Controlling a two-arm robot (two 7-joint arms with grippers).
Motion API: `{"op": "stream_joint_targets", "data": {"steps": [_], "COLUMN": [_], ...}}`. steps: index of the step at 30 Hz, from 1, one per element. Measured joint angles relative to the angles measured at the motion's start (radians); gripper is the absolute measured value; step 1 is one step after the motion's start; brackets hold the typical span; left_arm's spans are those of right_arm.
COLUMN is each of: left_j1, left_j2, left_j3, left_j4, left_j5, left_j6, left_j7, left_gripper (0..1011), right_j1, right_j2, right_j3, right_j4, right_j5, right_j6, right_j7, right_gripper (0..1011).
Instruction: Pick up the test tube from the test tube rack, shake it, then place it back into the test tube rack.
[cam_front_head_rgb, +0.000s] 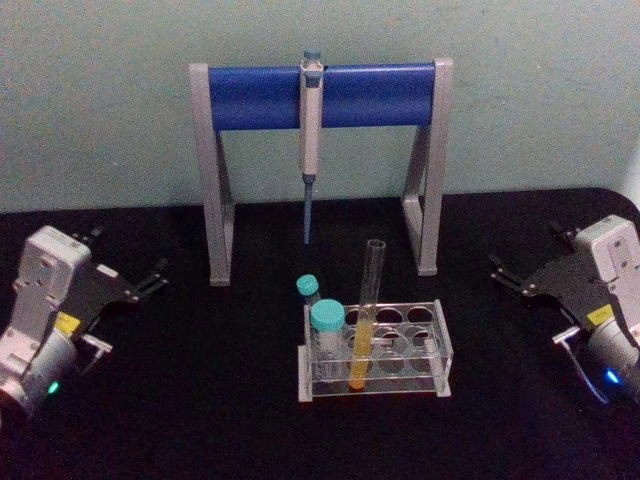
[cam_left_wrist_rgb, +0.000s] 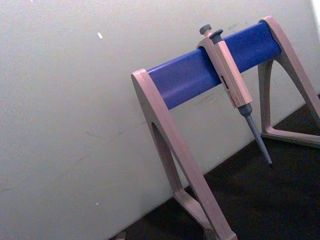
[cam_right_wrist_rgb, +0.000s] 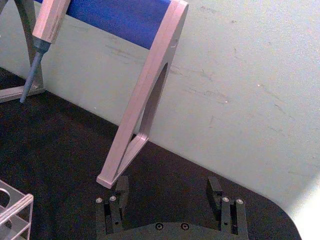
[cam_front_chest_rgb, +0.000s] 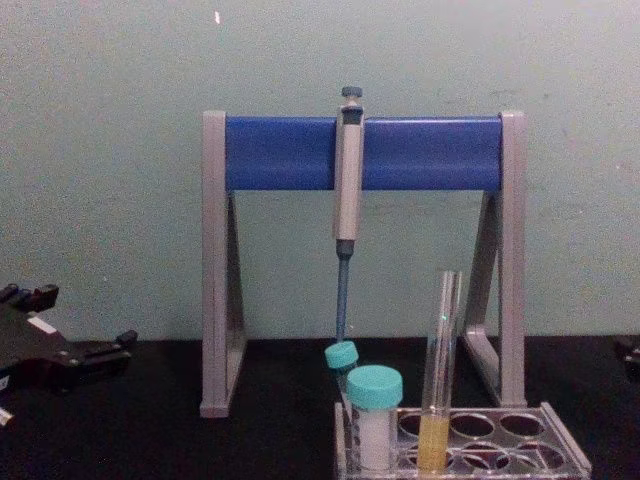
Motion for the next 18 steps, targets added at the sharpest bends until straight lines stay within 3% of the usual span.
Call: {"op": "stream_joint_targets", "data": {"steps": [18], "left_j1": [0.000], "left_j2": [0.000], "left_j3": [0.000], "left_j4": [0.000], "left_j5": [0.000], "left_j6": [0.000], "left_j7": [0.000], "left_gripper": [1001], "right_j1": [0.000], "right_j2": [0.000], "right_j3": [0.000], "right_j4": [0.000], "right_j5": [0.000], "right_j6": [0.000], "right_j7": [0.000], "right_gripper": [1000]}}
